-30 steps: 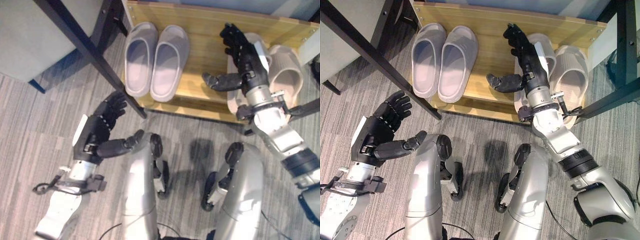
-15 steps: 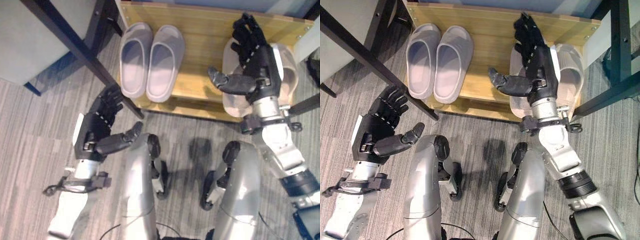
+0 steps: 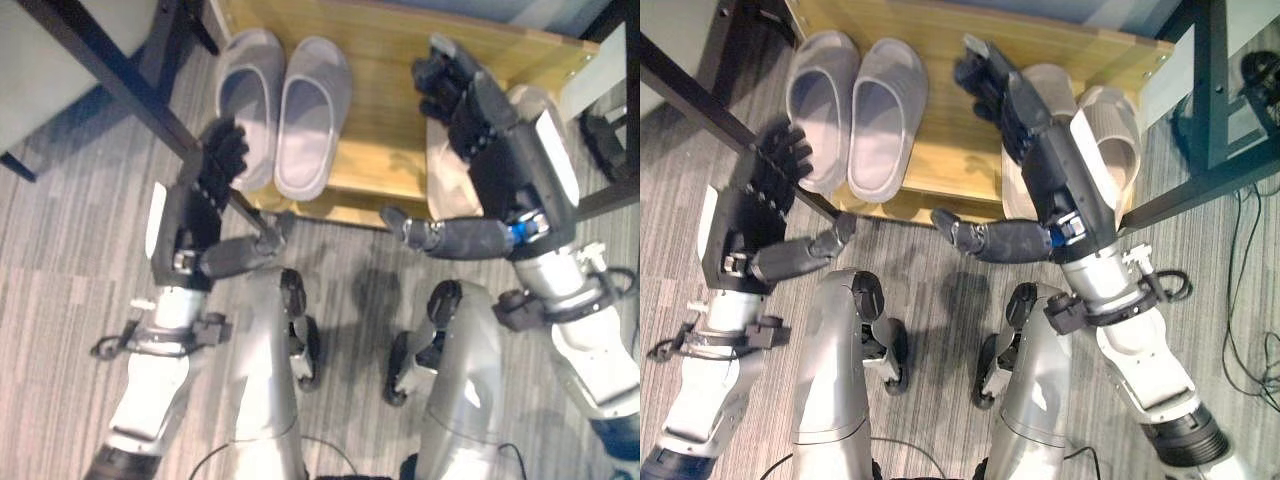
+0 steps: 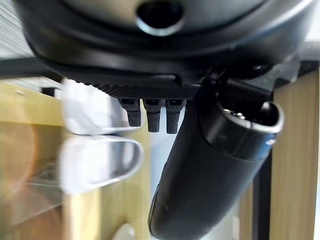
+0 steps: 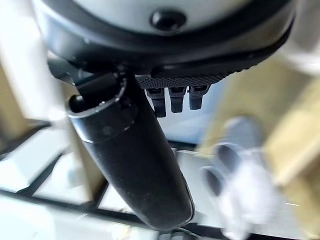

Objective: Arrange the slippers neatly on the shoe rack.

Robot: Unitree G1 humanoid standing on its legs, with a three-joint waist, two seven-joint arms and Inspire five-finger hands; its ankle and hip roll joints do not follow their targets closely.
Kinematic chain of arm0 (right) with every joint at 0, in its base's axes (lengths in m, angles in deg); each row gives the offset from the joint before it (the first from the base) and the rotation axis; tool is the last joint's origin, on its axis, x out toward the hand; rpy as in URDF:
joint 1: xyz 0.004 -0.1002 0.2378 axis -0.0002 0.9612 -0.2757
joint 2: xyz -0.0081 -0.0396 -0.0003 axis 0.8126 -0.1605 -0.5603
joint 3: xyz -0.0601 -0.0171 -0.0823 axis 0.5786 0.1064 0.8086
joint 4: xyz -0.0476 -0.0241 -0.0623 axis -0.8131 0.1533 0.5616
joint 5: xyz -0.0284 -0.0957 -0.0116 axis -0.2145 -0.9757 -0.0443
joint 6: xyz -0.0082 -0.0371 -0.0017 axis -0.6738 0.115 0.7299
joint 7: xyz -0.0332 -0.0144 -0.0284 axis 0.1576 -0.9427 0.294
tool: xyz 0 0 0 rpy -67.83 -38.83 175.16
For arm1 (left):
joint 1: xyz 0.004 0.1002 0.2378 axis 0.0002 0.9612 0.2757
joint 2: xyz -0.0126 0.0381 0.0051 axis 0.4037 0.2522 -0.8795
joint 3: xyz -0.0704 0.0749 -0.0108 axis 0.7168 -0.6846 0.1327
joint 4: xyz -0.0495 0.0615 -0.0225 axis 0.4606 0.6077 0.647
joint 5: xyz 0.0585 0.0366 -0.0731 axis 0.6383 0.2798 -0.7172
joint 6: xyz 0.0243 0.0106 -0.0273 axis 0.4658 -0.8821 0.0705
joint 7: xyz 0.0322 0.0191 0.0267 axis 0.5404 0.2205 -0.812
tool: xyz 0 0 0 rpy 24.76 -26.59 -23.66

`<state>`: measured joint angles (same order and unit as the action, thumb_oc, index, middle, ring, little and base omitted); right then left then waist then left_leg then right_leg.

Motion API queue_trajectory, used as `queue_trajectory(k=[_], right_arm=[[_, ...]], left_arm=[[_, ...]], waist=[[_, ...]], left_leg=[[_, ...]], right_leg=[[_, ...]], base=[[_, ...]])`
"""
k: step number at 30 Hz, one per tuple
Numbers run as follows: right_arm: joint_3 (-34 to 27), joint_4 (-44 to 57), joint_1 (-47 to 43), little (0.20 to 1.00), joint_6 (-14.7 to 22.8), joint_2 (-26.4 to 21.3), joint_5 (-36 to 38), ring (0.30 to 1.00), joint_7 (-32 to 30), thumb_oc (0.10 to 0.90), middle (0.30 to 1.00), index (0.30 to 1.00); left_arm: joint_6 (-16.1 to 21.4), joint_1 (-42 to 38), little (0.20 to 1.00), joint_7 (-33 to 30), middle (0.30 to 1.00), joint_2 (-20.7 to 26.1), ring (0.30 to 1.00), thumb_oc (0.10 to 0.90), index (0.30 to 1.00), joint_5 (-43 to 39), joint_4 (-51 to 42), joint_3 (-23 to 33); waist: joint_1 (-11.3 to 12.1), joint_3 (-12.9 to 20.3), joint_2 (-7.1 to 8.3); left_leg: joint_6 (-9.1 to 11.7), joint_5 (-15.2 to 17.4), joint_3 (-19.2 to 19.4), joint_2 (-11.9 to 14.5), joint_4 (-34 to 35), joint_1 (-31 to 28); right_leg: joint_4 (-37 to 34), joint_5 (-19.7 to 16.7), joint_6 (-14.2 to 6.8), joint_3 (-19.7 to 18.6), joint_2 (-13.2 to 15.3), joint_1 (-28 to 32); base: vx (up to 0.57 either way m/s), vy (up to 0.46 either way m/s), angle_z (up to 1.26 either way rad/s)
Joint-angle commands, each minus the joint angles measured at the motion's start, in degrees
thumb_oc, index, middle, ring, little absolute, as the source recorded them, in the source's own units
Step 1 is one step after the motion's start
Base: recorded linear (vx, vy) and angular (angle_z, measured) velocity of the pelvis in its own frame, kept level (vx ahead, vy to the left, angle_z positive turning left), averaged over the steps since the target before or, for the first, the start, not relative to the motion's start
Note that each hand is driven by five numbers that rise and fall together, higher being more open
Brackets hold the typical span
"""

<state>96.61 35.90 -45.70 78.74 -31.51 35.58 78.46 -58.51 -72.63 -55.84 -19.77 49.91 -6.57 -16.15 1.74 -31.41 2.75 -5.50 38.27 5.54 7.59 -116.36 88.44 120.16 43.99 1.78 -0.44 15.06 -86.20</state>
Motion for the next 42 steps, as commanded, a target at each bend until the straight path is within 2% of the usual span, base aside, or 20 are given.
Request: queue_trajectory(k=[1,2,3,4,5,7,11,13,14,15,17,19,22,24,28,29,32,33,37,42], right_arm=[[-5.88,5.74,-0.2,0.9,4.98,1.36,3.56,0.9,3.32,0.8,0.9,0.9],[-5.96,5.85,0.06,0.9,4.98,1.41,3.61,0.9,3.42,0.8,0.9,0.9],[-5.92,4.9,3.31,0.9,4.82,4.19,5.29,0.9,4.51,0.8,0.9,0.9],[-5.96,4.91,3.49,0.9,4.85,4.23,5.39,0.9,4.63,0.8,0.9,0.9],[-4.68,1.79,6.43,0.9,3.62,6.05,7.04,0.9,6.02,0.8,0.9,0.9],[-3.47,-0.75,7.96,0.9,3.1,7.74,7.11,0.9,6.73,0.8,0.9,0.9],[0.23,-7.03,10.65,0.9,1.61,9.83,9.79,0.9,9.04,0.8,0.9,0.9],[3.29,-15.73,12.93,0.9,-0.9,12.45,10.24,0.9,10.01,0.8,0.9,0.9],[3.4,-15.99,12.86,0.9,-0.74,12.56,10.19,0.9,10.03,0.8,0.9,0.9],[3.63,-21.37,14.23,0.9,-1.18,14.39,8.02,0.9,8.78,0.8,0.9,0.9],[3.12,-23.19,14.65,0.9,-1.48,14.74,5.56,0.9,7.49,0.8,0.9,0.9],[2.57,-25.55,16.83,0.9,-1.59,15.1,2.2,0.9,6.93,0.8,0.9,0.9],[3.11,-32.65,16.27,0.9,-2.4,17.2,-0.42,0.9,5.4,0.8,0.9,0.9],[3.61,-41.08,15.71,0.9,-3.98,19.67,-0.55,0.9,5.54,0.8,0.9,0.9],[3.5,-45.1,16.51,0.9,-4.81,21.01,-2.52,0.9,4.98,0.8,0.9,0.9],[2.69,-48.77,16.76,0.9,-5.09,21.84,-4.34,0.9,4.05,0.8,0.9,0.9],[2.6,-49.88,16.92,0.9,-4.86,22.1,-4.73,0.9,3.96,0.8,0.9,0.9],[2.57,-52.56,16.85,0.9,-5.46,22.41,-5.36,0.9,3.79,0.8,0.9,0.9],[3.53,-55.76,17.01,0.9,-6.25,22.52,-7.13,0.9,3.75,0.8,0.9,0.9],[4.23,-56.32,17.79,0.9,-7.8,21.55,-8.51,0.9,4.35,0.8,0.9,0.9]], left_arm=[[8.51,1.15,0.9,1.79,0.9,3.07,0.9,0.8,0.9,-0.52,-10.59,4.52],[8.47,1.34,0.9,1.84,0.9,3.09,0.9,0.8,0.9,-0.57,-10.7,4.51],[8.37,2.05,0.9,2.98,0.9,2.01,0.9,0.8,0.9,-1.71,-11.29,4.21],[8.37,2.2,0.9,3.05,0.9,2.05,0.9,0.8,0.9,-1.77,-11.34,4.19],[7.68,2.78,0.9,4.4,0.9,2.02,0.9,0.8,0.9,-2.02,-11.71,2.91],[6.97,3.02,0.9,5.55,0.9,1.25,0.9,0.8,0.9,-2.3,-11.55,0.69],[5.24,3.92,0.9,9.53,0.9,-0.5,0.9,0.8,0.9,-6.99,-8.49,-5.33],[2.65,4.48,0.9,12.69,0.9,-0.59,0.9,0.8,0.9,-8.66,-6.6,-8.7],[2.69,4.5,0.9,12.7,0.9,-0.55,0.9,0.8,0.9,-8.64,-6.52,-8.76],[2.24,4.95,0.9,12.66,0.9,-1.01,0.9,0.8,0.9,-8.03,-5.22,-9.69],[1.99,5.28,0.9,12.76,0.9,-0.87,0.9,0.8,0.9,-7.53,-5.06,-9.77],[1.72,6.68,0.9,13.23,0.9,-1.02,0.9,0.8,0.9,-7.38,-4.34,-10.2],[1.07,7.24,0.9,13.15,0.9,-1.28,0.9,0.8,0.9,-4.32,-2.34,-11.56],[-0.19,8.42,0.9,14.54,0.9,-1.13,0.9,0.8,0.9,-3.36,-0.69,-12.65],[-1.26,10.45,0.9,14.25,0.9,-1.97,0.9,0.8,0.9,-1.77,3.23,-12.81],[-2.24,12.18,0.9,14.07,0.9,-2.51,0.9,0.8,0.9,1.0,6.14,-12.39],[-2.22,12.83,0.9,13.95,0.9,-2.64,0.9,0.8,0.9,1.97,7.44,-12.38],[-2.99,13.31,0.9,14.53,0.9,-3.12,0.9,0.8,0.9,2.71,9.41,-12.77],[-4.42,14.29,0.9,15.81,0.9,-3.99,0.9,0.8,0.9,4.15,11.25,-13.86],[-8.6,14.59,0.9,19.81,0.9,-4.65,0.9,0.8,0.9,4.28,12.39,-16.39]], waist=[[1.31,7.0,4.06],[1.27,7.33,4.0],[0.62,10.71,3.73],[0.55,10.91,3.66],[0.08,14.4,3.11],[-0.69,17.01,2.81],[-1.47,18.28,3.13],[-2.21,19.52,3.39],[-2.22,19.28,3.44],[-2.92,19.69,3.44],[-3.29,20.0,3.14],[-3.85,20.03,2.68],[-3.9,20.3,1.48],[-3.68,20.15,-0.04],[-3.67,20.17,-0.9],[-3.31,20.84,-1.65],[-3.37,21.05,-1.86],[-3.23,22.39,-2.21],[-3.3,25.23,-2.99],[-3.76,28.45,-3.88]], left_leg=[[9.32,-6.76,-14.53,2.0,13.46,1.52],[9.28,-7.02,-14.54,1.94,13.89,1.52],[9.76,-8.95,-14.65,3.32,18.6,1.52],[9.7,-9.3,-14.68,3.2,18.97,1.52],[10.28,-11.15,-14.81,4.43,23.12,1.52],[10.64,-13.17,-14.08,5.5,27.91,-0.17],[11.3,-16.45,-10.87,7.53,39.4,-10.63],[12.07,-18.9,-8.49,8.11,48.27,-18.79],[12.06,-19.19,-8.37,8.06,48.96,-19.54],[12.49,-20.63,-6.51,8.08,54.67,-25.48],[12.59,-20.81,-5.59,8.13,56.26,-27.53],[12.42,-21.67,-3.65,8.15,61.45,-34.21],[12.19,-22.71,-0.62,6.95,67.91,-43.83],[11.13,-25.53,2.09,3.9,74.4,-52.76],[10.56,-26.31,3.84,2.78,79.05,-60.33],[11.14,-28.06,5.11,2.24,83.04,-65.56],[11.49,-29.55,5.51,2.11,85.12,-67.49],[11.83,-31.91,5.82,1.65,90.53,-70.74],[11.55,-35.16,7.15,0.86,103.26,-78.48],[11.92,-39.33,8.88,0.75,115.34,-86.14]], right_leg=[[-12.57,-9.22,-0.16,-8.43,2.17,-2.38],[-13.01,-9.43,-0.08,-8.2,2.26,-2.29],[-17.38,-10.18,-0.92,-5.91,3.69,-0.96],[-17.74,-10.45,-0.82,-5.7,3.8,-0.85],[-21.72,-11.26,-1.59,-3.31,5.52,0.6],[-26.68,-13.08,-2.2,-0.76,7.08,3.59],[-38.76,-16.72,-3.06,2.84,8.29,14.2],[-48.44,-19.33,-4.25,5.47,8.68,22.07],[-49.1,-19.6,-4.25,5.7,8.68,22.84],[-55.23,-21.7,-5.38,7.42,8.87,28.6],[-57.38,-22.56,-5.83,7.97,8.85,30.28],[-62.98,-24.53,-6.89,9.32,8.68,36.52],[-68.19,-27.22,-8.7,10.78,9.01,45.01],[-74.33,-31.34,-9.47,12.49,9.09,53.93],[-79.25,-33.55,-10.14,13.44,8.77,61.26],[-84.48,-34.76,-10.6,14.4,7.69,66.54],[-86.01,-35.84,-10.65,14.52,7.17,68.01],[-90.68,-37.76,-10.87,15.99,6.11,70.59],[-101.42,-43.15,-12.05,17.31,3.83,75.89],[-113.21,-44.57,-12.49,17.57,-0.66,81.48]], base=[[-0.03,0.049,0.04],[-0.01,0.111,0.01],[0.0,0.063,0.01],[0.04,0.108,0.08],[0.02,0.076,0.17],[0.04,0.073,0.39],[-0.01,0.023,0.23],[0.02,0.034,-0.16],[0.06,0.024,-0.02],[0.06,0.027,0.12],[0.07,0.029,0.11],[0.09,0.023,0.01],[0.13,0.04,0.03],[0.2,0.015,0.06],[0.2,-0.068,0.08],[0.13,-0.092,-0.08],[0.1,-0.081,-0.09],[0.17,-0.15,0.0],[0.13,-0.119,-0.13],[0.09,-0.129,-0.18]])
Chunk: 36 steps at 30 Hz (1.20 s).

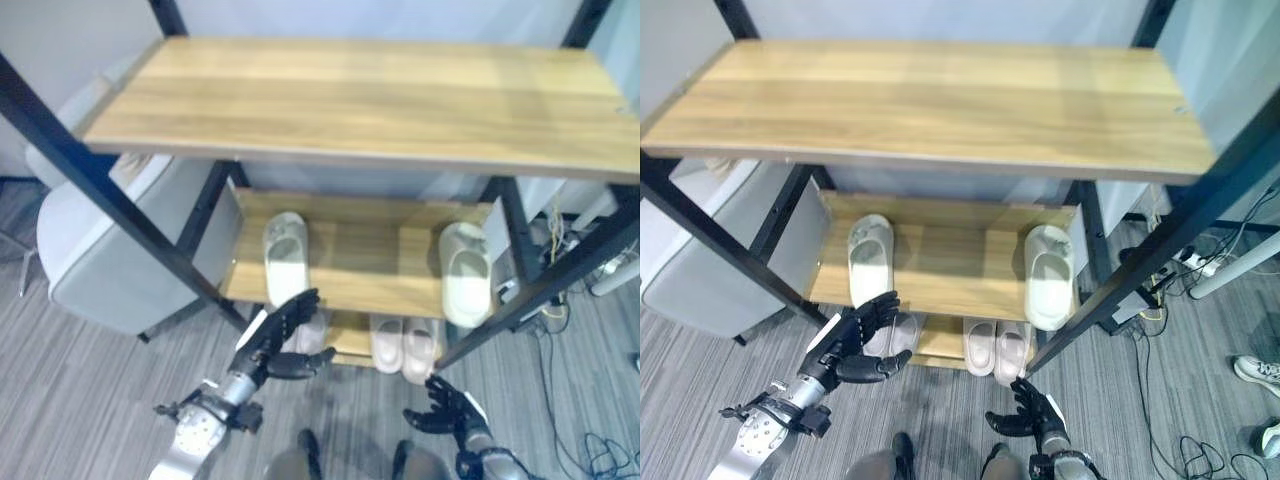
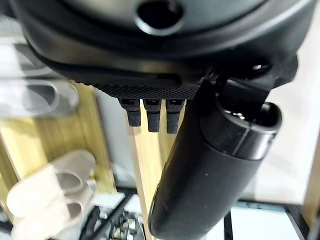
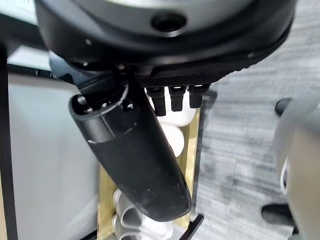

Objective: Arrange the slippers neatly on the shoe rack.

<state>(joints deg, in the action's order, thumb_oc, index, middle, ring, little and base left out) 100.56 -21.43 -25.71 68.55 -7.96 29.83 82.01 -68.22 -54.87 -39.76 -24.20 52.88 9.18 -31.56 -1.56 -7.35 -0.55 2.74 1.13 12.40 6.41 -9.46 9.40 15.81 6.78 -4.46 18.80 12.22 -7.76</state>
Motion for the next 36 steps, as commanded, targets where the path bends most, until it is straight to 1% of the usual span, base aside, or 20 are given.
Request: queue_trajectory(k=[1,2,3,4,5,7,11,12,13,15,16,17,18,21,22,26,29,30,33,36], right_arm=[[0.27,1.05,-2.13,0.9,2.37,-2.04,-2.77,0.9,0.8,0.8,0.9,0.9],[0.1,0.8,-2.11,0.9,1.89,-2.43,-3.32,0.9,0.97,0.8,0.9,0.9],[0.09,0.81,-2.1,0.9,1.89,-2.43,-3.32,0.9,0.98,0.8,0.9,0.9],[0.01,1.92,-1.28,0.9,1.97,-2.57,-3.65,0.9,1.29,0.8,0.9,0.9],[0.08,2.07,-0.9,0.9,2.0,-2.74,-3.73,0.9,1.32,0.8,0.9,0.9],[0.03,2.14,-0.79,0.9,2.18,-2.92,-3.84,0.9,1.21,0.8,0.9,0.9],[-0.62,2.43,0.9,0.9,2.73,-2.82,-4.02,0.9,0.93,0.8,0.9,0.9],[-0.91,2.08,1.8,0.9,3.03,-2.56,-4.06,0.9,0.55,0.8,0.9,0.9],[-0.88,2.09,1.79,0.9,3.04,-2.56,-4.07,0.9,0.54,0.8,0.9,0.9],[-1.31,0.97,2.95,0.9,3.73,-1.92,-4.15,0.9,-0.12,0.8,0.9,0.9],[-1.15,0.31,3.07,0.9,3.91,-1.7,-4.37,0.9,-0.54,0.8,0.9,0.9],[-1.09,0.27,2.99,0.9,3.93,-1.7,-4.39,0.9,-0.57,0.8,0.9,0.9],[-1.05,-0.23,3.35,0.9,4.01,-1.57,-4.72,0.9,-0.87,0.8,0.9,0.9],[-0.94,-0.11,3.41,0.9,4.24,-1.43,-5.14,0.9,-1.11,0.8,0.9,0.9],[-0.7,0.13,3.28,0.9,4.63,-1.37,-5.59,0.9,-1.42,0.8,0.9,0.9],[-0.34,-1.01,2.5,0.9,5.29,-1.54,-6.46,0.9,-2.46,0.8,0.9,0.9],[0.11,-0.22,1.79,0.9,5.9,-2.4,-6.69,0.9,-3.0,0.8,0.9,0.9],[0.05,-0.07,1.87,0.9,5.81,-2.35,-6.7,0.9,-3.0,0.8,0.9,0.9],[0.34,1.56,2.54,0.9,6.31,-3.53,-7.52,0.9,-3.19,0.8,0.9,0.9],[0.06,3.07,2.98,0.9,6.3,-4.2,-7.62,0.9,-3.05,0.8,0.9,0.9]], left_arm=[[1.08,-3.15,0.9,3.74,0.9,-0.24,0.9,0.8,0.9,1.32,-3.36,-1.02],[0.21,-3.93,0.9,5.42,0.9,0.33,0.9,0.8,0.9,3.99,-3.52,-2.29],[0.2,-3.94,0.9,5.42,0.9,0.32,0.9,0.8,0.9,4.0,-3.52,-2.3],[1.09,-4.49,0.9,6.01,0.9,0.75,0.9,0.8,0.9,7.79,-4.53,-3.11],[1.16,-4.79,0.9,5.83,0.9,0.39,0.9,0.8,0.9,8.64,-4.07,-3.56],[1.58,-5.21,0.9,5.31,0.9,-0.07,0.9,0.8,0.9,9.55,-5.3,-3.44],[3.05,-4.88,0.9,4.35,0.9,-0.34,0.9,0.8,0.9,8.01,-11.09,0.0],[4.2,-5.32,0.9,2.25,0.9,-0.6,0.9,0.8,0.9,9.09,-12.39,2.06],[4.17,-5.25,0.9,2.19,0.9,-0.6,0.9,0.8,0.9,9.16,-12.47,2.1],[6.67,-6.58,0.9,-3.71,0.9,-0.13,0.9,0.8,0.9,16.28,-12.58,6.41],[7.11,-7.22,0.9,-7.13,0.9,-0.29,0.9,0.8,0.9,19.46,-11.43,8.66],[7.15,-7.24,0.9,-7.33,0.9,-0.34,0.9,0.8,0.9,19.68,-11.37,8.64],[7.24,-8.19,0.9,-11.39,0.9,0.35,0.9,0.8,0.9,24.4,-10.42,11.92],[7.59,-8.79,0.9,-15.12,0.9,1.0,0.9,0.8,0.9,29.53,-9.88,14.45],[7.97,-10.14,0.9,-18.47,0.9,2.08,0.9,0.8,0.9,35.1,-8.88,16.75],[6.23,-13.33,0.9,-25.53,0.9,5.78,0.9,0.8,0.9,48.46,-4.89,17.44],[3.23,-17.07,0.9,-29.8,0.9,9.4,0.9,0.8,0.9,57.43,-2.11,15.81],[3.2,-17.31,0.9,-30.17,0.9,9.37,0.9,0.8,0.9,57.75,-1.79,15.53],[-1.11,-21.3,0.9,-32.61,0.9,12.24,0.9,0.8,0.9,66.35,3.26,12.86],[-2.93,-23.71,0.9,-33.06,0.9,12.92,0.9,0.8,0.9,68.51,5.42,11.46]], waist=[[-0.34,4.34,-0.66],[-0.68,5.24,-1.0],[-0.64,5.18,-1.02],[-1.13,6.17,-1.33],[-1.03,6.37,-1.48],[-0.88,6.44,-1.49],[-0.74,6.63,-1.65],[-0.66,6.57,-1.65],[-0.73,6.58,-1.65],[-0.55,6.47,-1.97],[-0.47,6.25,-2.1],[-0.54,6.23,-2.11],[-0.4,6.11,-2.38],[-0.48,6.17,-2.5],[-0.55,6.42,-2.7],[-0.98,7.05,-2.76],[-1.44,6.79,-2.72],[-1.39,6.85,-2.65],[-2.22,7.66,-2.32],[-2.64,7.73,-2.09]], left_leg=[[3.73,-2.37,2.14,1.96,8.87,-7.49],[3.99,-2.92,3.09,2.13,11.79,-9.25],[4.0,-2.98,3.13,2.14,11.91,-9.4],[4.2,-3.44,4.09,2.31,14.06,-10.56],[4.44,-3.66,4.67,2.69,14.46,-11.15],[4.71,-4.21,4.63,3.37,14.46,-11.04],[5.3,-4.72,4.66,4.37,14.46,-10.26],[5.48,-5.04,4.24,4.54,14.46,-9.85],[5.49,-5.06,4.19,4.55,14.46,-9.83],[5.9,-5.58,3.91,4.87,14.46,-9.31],[6.06,-5.77,3.87,5.08,14.46,-8.89],[6.07,-5.79,3.86,5.1,14.46,-8.87],[6.32,-6.13,4.05,5.35,14.46,-8.34],[6.48,-6.31,4.28,5.52,14.46,-7.47],[6.72,-6.32,4.53,5.66,14.46,-6.43],[6.9,-6.24,4.72,5.46,14.46,-5.95],[6.84,-6.23,4.69,5.28,14.46,-5.49],[6.82,-6.23,4.68,5.25,14.46,-5.41],[6.78,-5.73,5.09,4.93,14.46,-4.74],[6.73,-5.64,5.11,4.78,14.46,-4.0]], right_leg=[[-9.27,-7.54,-6.23,-1.69,2.01,3.35],[-13.18,-7.55,-6.38,-1.72,0.73,5.1],[-13.3,-7.62,-6.37,-1.73,0.69,5.23],[-16.31,-7.59,-6.28,-2.14,-0.34,6.37],[-17.77,-7.84,-6.24,-2.34,-0.92,7.16],[-19.71,-7.95,-6.03,-2.55,-1.91,8.11],[-20.81,-7.19,-5.7,-2.84,-2.97,8.64],[-20.81,-6.72,-5.51,-2.67,-3.2,8.79],[-20.81,-6.71,-5.49,-2.62,-3.21,8.79],[-20.81,-6.17,-5.31,-2.46,-3.53,8.87],[-20.81,-6.09,-5.21,-2.2,-3.65,8.72],[-20.81,-6.1,-5.2,-2.2,-3.67,8.7],[-20.81,-6.09,-5.22,-2.12,-3.78,8.21],[-20.81,-6.25,-5.37,-2.02,-3.77,7.31],[-20.81,-6.43,-5.72,-2.01,-3.56,6.52],[-20.81,-7.11,-6.08,-2.04,-3.35,6.06],[-20.81,-7.53,-6.3,-1.94,-2.91,5.5],[-20.81,-7.54,-6.32,-1.94,-2.87,5.43],[-20.81,-7.96,-6.72,-1.93,-2.33,4.52],[-20.81,-8.28,-6.94,-2.06,-2.01,3.65]], base=[[0.12,-0.171,-0.29],[0.06,-0.091,-0.38],[0.11,-0.157,-0.34],[0.07,-0.108,-0.27],[0.08,-0.153,-0.23],[0.02,-0.139,-0.32],[0.0,-0.116,-0.17],[0.0,-0.09,-0.08],[0.0,-0.105,-0.02],[0.0,-0.07,0.0],[0.0,-0.038,0.01],[0.0,0.0,0.0],[-0.01,-0.011,0.04],[0.0,0.0,0.0],[0.0,0.0,0.0],[0.04,0.024,-0.03],[-0.01,0.044,-0.02],[0.02,0.052,0.0],[0.04,0.058,-0.02],[0.01,0.07,-0.05]])
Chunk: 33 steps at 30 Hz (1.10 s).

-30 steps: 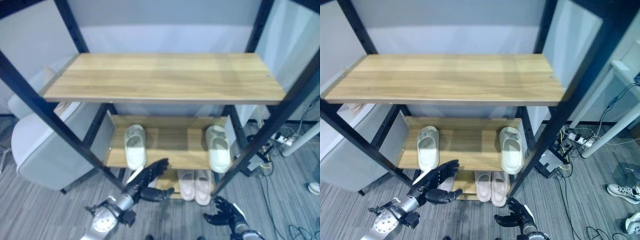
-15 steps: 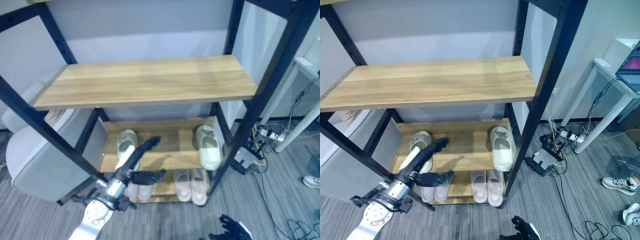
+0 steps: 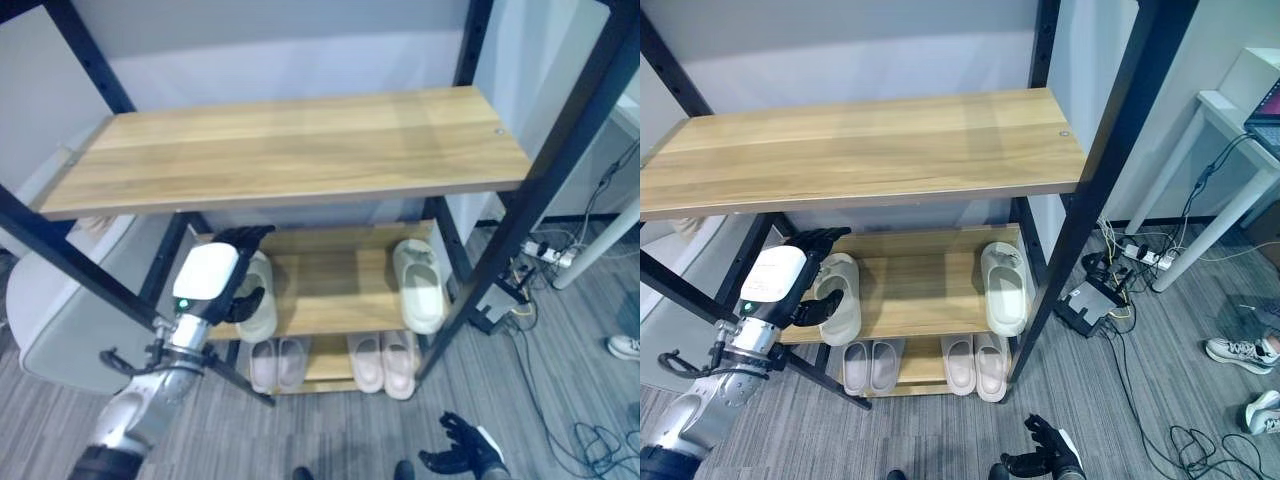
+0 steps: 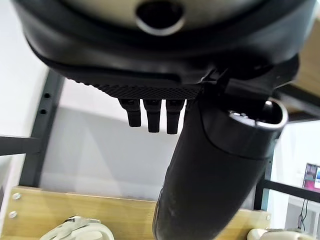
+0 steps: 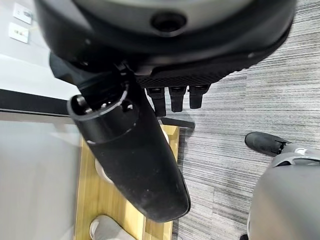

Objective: Arrange the slippers neatly on the shoe rack.

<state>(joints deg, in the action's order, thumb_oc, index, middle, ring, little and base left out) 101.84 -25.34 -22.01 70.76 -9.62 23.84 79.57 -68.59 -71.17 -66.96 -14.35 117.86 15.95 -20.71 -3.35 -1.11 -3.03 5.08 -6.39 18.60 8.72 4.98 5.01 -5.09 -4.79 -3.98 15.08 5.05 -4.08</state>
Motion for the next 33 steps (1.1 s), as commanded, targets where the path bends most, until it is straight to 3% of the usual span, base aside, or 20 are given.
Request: queue_trajectory(k=[1,7,15,33], right_arm=[[-1.51,6.98,-0.59,0.9,4.07,-2.78,-1.7,0.9,-0.68,0.8,0.9,0.9],[-2.51,6.96,-0.05,0.9,4.13,-4.21,-2.65,0.9,-1.14,0.8,0.9,0.9],[-2.85,9.61,-0.62,0.9,4.1,-4.96,-3.47,0.9,-1.43,0.8,0.9,0.9],[-2.91,4.45,-2.9,0.9,4.29,-4.58,-3.22,0.9,-2.07,0.8,0.9,0.9]], left_arm=[[-2.96,-8.28,0.9,-5.58,0.9,2.84,0.9,0.8,0.9,3.94,-0.81,-0.25],[-4.79,-12.63,0.9,-3.85,0.9,3.6,0.9,0.8,0.9,5.36,2.32,-3.16],[-7.38,-14.62,0.9,-4.77,0.9,6.32,0.9,0.8,0.9,6.79,5.0,-1.78],[-11.69,-14.95,0.9,-4.82,0.9,3.75,0.9,0.8,0.9,6.8,9.6,-0.47]], waist=[[-0.91,1.46,0.5],[-0.87,1.86,1.45],[-0.77,1.22,2.15],[-0.3,0.5,2.73]], left_leg=[[4.31,1.88,-1.17,2.39,0.02,0.86],[3.82,1.97,-1.17,2.23,0.02,3.56],[3.34,1.86,-1.14,1.85,0.02,6.09],[2.84,2.18,-1.84,1.03,0.02,6.8]], right_leg=[[0.09,3.11,-7.49,1.57,5.22,-0.54],[0.09,2.36,-7.83,0.9,5.65,-3.87],[0.09,1.9,-7.8,0.47,5.92,-6.68],[0.09,1.46,-7.79,1.19,6.41,-7.28]], base=[[-0.02,0.098,-0.05],[-0.01,0.033,-0.05],[0.0,0.023,-0.05],[0.01,0.009,-0.01]])
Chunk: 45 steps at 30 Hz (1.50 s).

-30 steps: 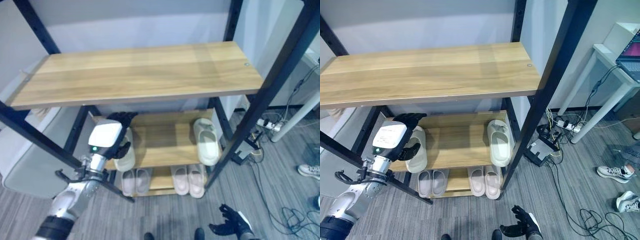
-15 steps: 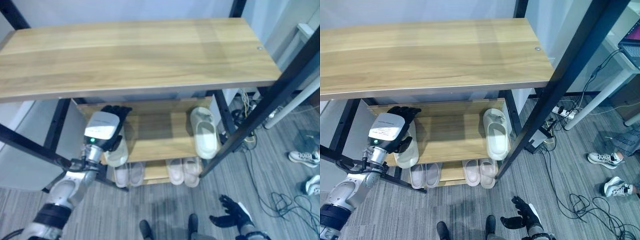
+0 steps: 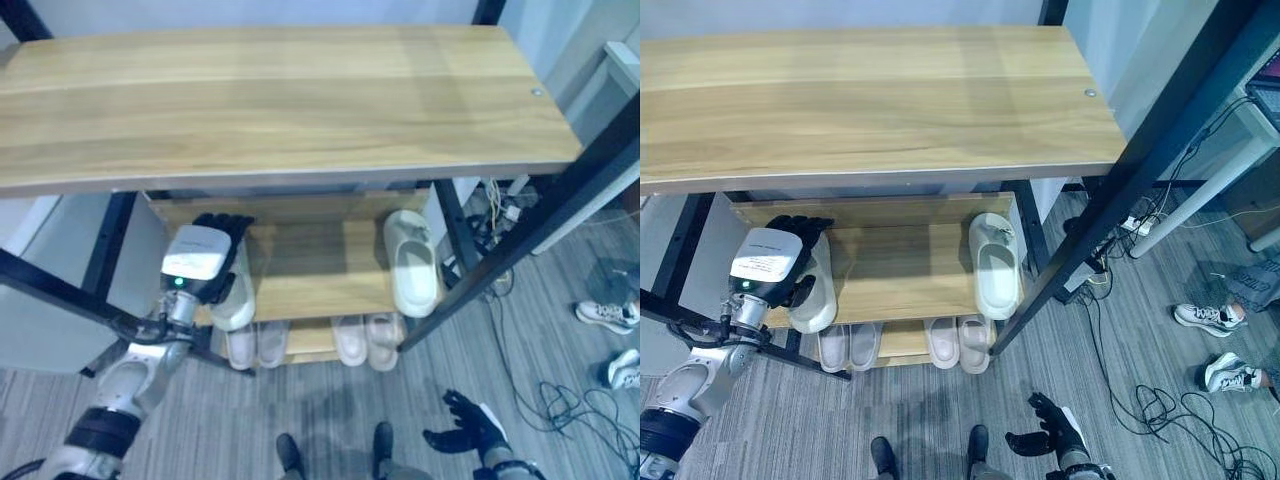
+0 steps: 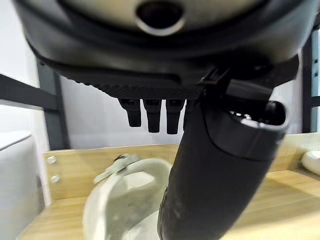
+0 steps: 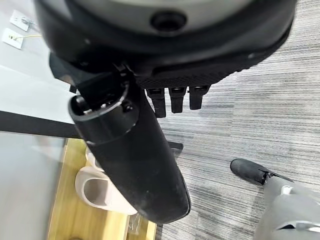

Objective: Arrange the slippers neatly on the shoe rack.

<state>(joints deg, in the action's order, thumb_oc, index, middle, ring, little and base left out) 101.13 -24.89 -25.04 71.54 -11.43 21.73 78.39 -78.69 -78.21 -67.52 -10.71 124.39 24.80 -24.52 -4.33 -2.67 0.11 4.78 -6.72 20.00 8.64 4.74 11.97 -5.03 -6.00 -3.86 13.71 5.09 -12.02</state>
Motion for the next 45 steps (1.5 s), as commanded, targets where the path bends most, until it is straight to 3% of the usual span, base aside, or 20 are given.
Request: queue_trajectory(k=[1,4,5,6,7,14,23,28,35,40,45], right_arm=[[-2.13,3.93,0.0,0.9,3.53,-2.86,-1.18,0.9,-0.84,0.8,0.9,0.9],[-2.14,4.21,0.03,0.9,3.4,-2.97,-1.28,0.9,-0.86,0.8,0.9,0.9],[-2.15,4.19,-0.01,0.9,3.37,-3.02,-1.27,0.9,-0.94,0.8,0.9,0.9],[-2.33,4.38,-0.11,0.9,3.26,-3.12,-1.17,0.9,-0.96,0.8,0.9,0.9],[-2.34,4.39,-0.13,0.9,3.24,-3.13,-1.17,0.9,-0.95,0.8,0.9,0.9],[-1.31,5.19,-1.07,0.9,2.86,-2.64,-1.03,0.9,-1.05,0.8,0.9,0.9],[-0.16,8.86,-1.17,0.9,3.38,-3.24,-0.47,0.9,-2.25,0.8,0.9,0.9],[1.31,10.28,-1.68,0.9,3.89,-4.73,-0.04,0.9,-3.13,0.8,0.9,0.9],[1.35,11.28,-2.06,0.9,4.45,-6.3,-0.03,0.9,-3.87,0.8,0.9,0.9],[0.92,11.67,-1.96,0.9,4.7,-7.32,-0.17,0.9,-4.39,0.8,0.9,0.9],[0.06,12.15,-0.83,0.9,5.04,-7.83,-0.28,0.9,-4.86,0.8,0.9,0.9]], left_arm=[[-2.0,-8.09,0.9,-4.39,0.9,0.0,0.9,0.8,0.9,0.32,1.14,3.57],[-2.69,-8.49,0.9,-4.81,0.9,-0.23,0.9,0.8,0.9,-0.01,1.87,4.09],[-2.82,-8.63,0.851,-4.88,0.851,-0.28,0.851,0.767,0.851,-0.12,2.16,4.09],[-2.99,-8.81,0.371,-4.59,0.371,-0.42,0.371,0.447,0.371,-0.46,2.21,4.22],[-3.0,-8.83,0.3,-4.57,0.3,-0.42,0.3,0.4,0.3,-0.46,2.2,4.22],[-3.18,-9.43,0.3,-5.12,0.3,-3.32,0.3,0.4,0.3,-1.03,0.51,4.41],[1.22,-13.17,0.3,-8.0,0.3,-6.08,0.3,0.4,0.3,0.91,-3.97,-2.28],[5.0,-22.62,0.3,-8.6,0.3,-9.06,0.3,0.4,0.3,-0.08,-4.47,-12.29],[8.31,-29.96,0.3,-7.24,0.3,-10.83,0.3,0.4,0.3,-1.38,-4.46,-20.43],[6.7,-35.37,0.3,-6.64,0.3,-11.23,0.3,0.4,0.3,1.11,-0.7,-24.94],[4.95,-37.55,0.3,-7.14,0.3,-10.38,0.3,0.4,0.3,2.56,1.67,-25.38]], waist=[[0.7,1.92,-0.32],[0.66,1.7,-0.16],[0.65,1.65,-0.08],[0.56,1.39,0.09],[0.57,1.4,0.09],[0.49,0.27,0.81],[-0.34,-1.77,1.01],[-1.75,-2.89,0.11],[-2.93,-3.73,-1.25],[-3.77,-4.01,-1.82],[-4.14,-4.16,-1.98]], left_leg=[[3.11,2.52,-3.24,1.07,0.26,-0.12],[3.11,2.46,-3.24,1.15,0.26,-0.01],[3.1,2.45,-3.26,1.19,0.26,0.05],[3.09,2.44,-3.28,1.28,0.26,0.27],[3.09,2.43,-3.27,1.28,0.26,0.3],[2.99,2.16,-3.44,1.61,0.26,1.29],[3.19,1.63,-2.84,2.42,0.26,2.13],[3.15,1.51,-2.07,2.44,0.26,2.47],[3.02,1.53,-1.19,2.19,0.26,2.74],[2.98,1.53,-0.66,2.09,0.26,2.92],[2.93,1.64,-0.51,1.86,0.26,3.14]], right_leg=[[0.03,2.65,-7.88,2.51,6.31,0.56],[0.03,2.65,-7.79,2.39,6.21,0.3],[0.03,2.66,-7.78,2.37,6.18,0.25],[0.03,2.59,-7.73,2.22,6.12,-0.02],[0.03,2.58,-7.72,2.21,6.12,-0.05],[0.03,2.53,-7.41,1.91,5.86,-1.0],[0.03,2.42,-7.01,1.04,5.15,-2.61],[0.03,2.1,-7.09,0.2,5.19,-3.66],[0.03,1.78,-7.23,-0.6,5.44,-4.79],[0.03,1.6,-7.5,-0.93,5.67,-5.48],[0.03,1.37,-7.65,-0.96,6.0,-5.83]], base=[[0.0,0.0,0.0],[0.0,0.0,0.0],[0.0,0.0,0.0],[0.0,0.0,0.0],[0.0,0.0,0.0],[0.0,-0.005,0.0],[-0.01,-0.03,-0.03],[0.01,-0.028,-0.06],[0.02,-0.001,-0.1],[0.01,-0.002,-0.07],[0.0,0.0,0.0]])
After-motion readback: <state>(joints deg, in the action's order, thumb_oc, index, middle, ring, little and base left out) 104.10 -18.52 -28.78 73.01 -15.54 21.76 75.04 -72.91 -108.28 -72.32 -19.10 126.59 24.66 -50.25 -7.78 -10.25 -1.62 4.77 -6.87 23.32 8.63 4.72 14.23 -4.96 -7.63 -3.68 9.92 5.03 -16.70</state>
